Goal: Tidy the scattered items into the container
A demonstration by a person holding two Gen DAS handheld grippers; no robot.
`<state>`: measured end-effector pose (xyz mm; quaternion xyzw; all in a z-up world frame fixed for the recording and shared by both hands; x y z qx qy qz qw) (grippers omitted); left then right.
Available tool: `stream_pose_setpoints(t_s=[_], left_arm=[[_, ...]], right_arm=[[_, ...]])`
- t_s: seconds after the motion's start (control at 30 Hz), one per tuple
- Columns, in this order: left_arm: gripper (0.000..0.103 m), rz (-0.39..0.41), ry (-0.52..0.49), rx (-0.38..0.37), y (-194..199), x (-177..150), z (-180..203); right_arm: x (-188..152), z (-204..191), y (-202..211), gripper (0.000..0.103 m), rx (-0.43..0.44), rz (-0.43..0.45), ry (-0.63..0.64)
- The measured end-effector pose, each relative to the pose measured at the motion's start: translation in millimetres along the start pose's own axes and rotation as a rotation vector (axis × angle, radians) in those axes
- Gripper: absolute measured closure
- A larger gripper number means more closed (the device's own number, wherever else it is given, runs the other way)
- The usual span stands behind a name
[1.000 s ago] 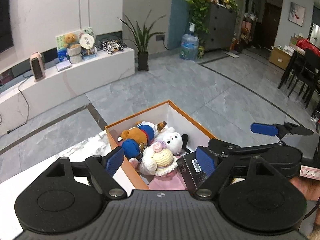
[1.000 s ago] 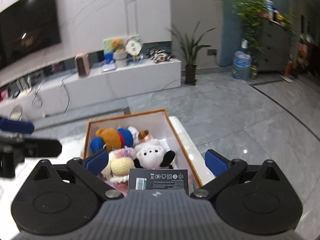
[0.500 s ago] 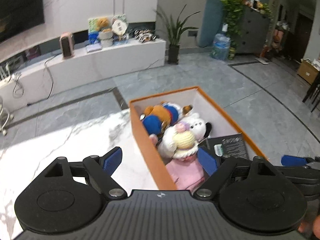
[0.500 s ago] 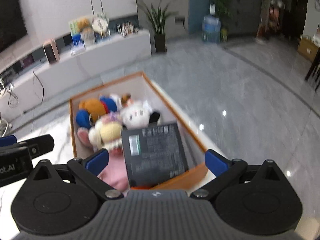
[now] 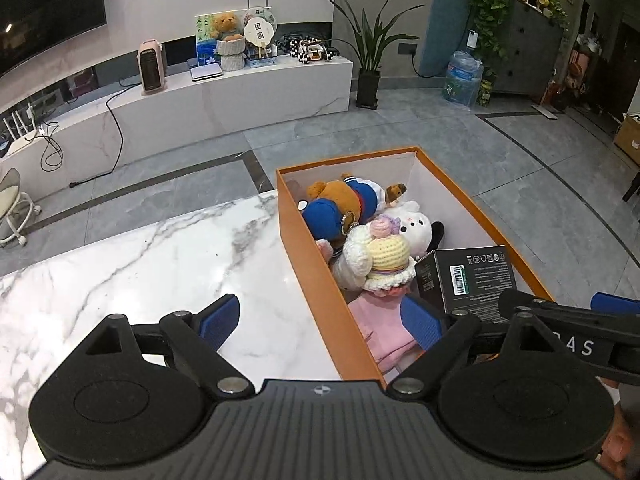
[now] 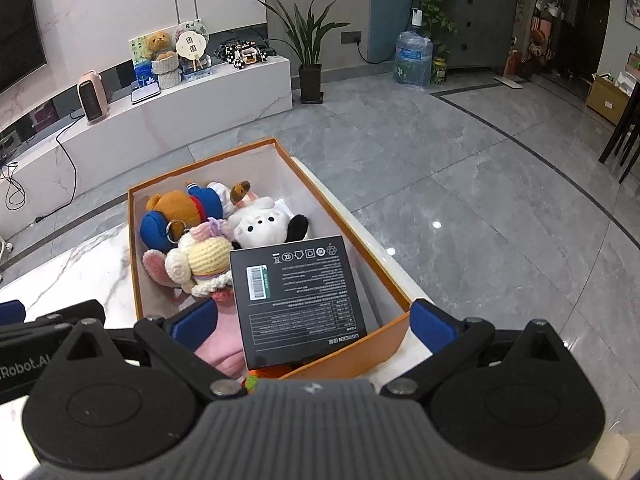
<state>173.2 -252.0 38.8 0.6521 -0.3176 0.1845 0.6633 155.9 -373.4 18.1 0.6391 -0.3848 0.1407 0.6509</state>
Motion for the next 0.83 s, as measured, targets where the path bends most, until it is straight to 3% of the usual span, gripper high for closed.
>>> stream_pose_setpoints(t_s=[0.83], left_arm=[[0.000,0.005,0.006,-0.014,2.2,-0.6,0.8]], right_arm=[[-0.1,-3.5,-2.0,0.000,-0.007,-0.005,0.009]])
Point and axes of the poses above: each gripper's, at about its wrist camera, not at the fingertips, and y roughly against the way its jaws point, z to its right, x to its top, the point moved 6 cm from there along -y, roughly the way its jaws point, and after that the axes turned 7 degrees about x, right-handed, at the moved point
